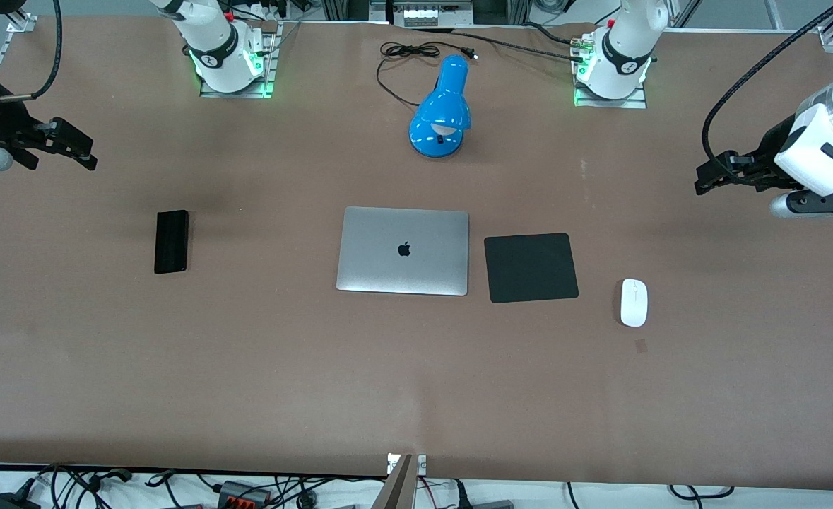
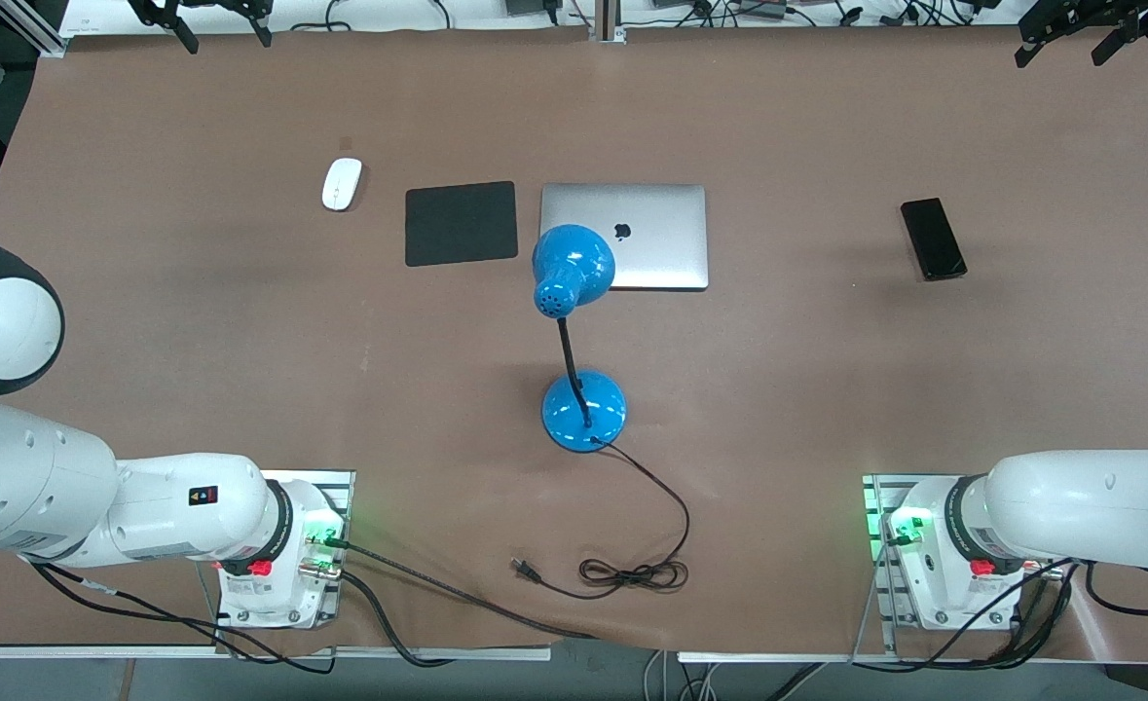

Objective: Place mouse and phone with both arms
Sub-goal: 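Reach the right gripper to the black phone while the left gripper reaches the mouse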

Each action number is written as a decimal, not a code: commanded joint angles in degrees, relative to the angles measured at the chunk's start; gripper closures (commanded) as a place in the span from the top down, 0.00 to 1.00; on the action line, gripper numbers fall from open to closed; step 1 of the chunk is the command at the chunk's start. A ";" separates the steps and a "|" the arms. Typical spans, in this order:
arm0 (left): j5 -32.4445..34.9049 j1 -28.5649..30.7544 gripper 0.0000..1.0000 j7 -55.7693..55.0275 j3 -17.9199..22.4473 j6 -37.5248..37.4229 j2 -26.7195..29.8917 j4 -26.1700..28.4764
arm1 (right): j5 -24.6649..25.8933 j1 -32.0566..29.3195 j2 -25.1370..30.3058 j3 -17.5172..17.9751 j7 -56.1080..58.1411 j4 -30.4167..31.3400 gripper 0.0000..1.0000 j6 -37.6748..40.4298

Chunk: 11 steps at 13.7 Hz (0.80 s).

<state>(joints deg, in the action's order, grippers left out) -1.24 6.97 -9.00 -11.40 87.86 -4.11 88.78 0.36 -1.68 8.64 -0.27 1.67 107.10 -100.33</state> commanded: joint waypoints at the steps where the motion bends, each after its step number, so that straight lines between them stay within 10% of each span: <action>1: 1.07 -0.20 1.00 -0.41 -0.55 0.21 0.94 1.04 | -0.71 0.01 1.46 -0.08 0.18 1.00 1.00 0.40; 11: 0.98 0.41 1.00 -0.06 -0.47 1.53 -8.44 -3.79 | -0.71 -0.08 -0.64 0.01 0.09 1.26 1.00 -0.92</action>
<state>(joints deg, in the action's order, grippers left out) -1.23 6.91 -9.02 -12.03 89.66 -7.75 88.40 0.36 -1.68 8.34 -0.28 1.67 107.44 -100.47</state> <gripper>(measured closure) 0.000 0.000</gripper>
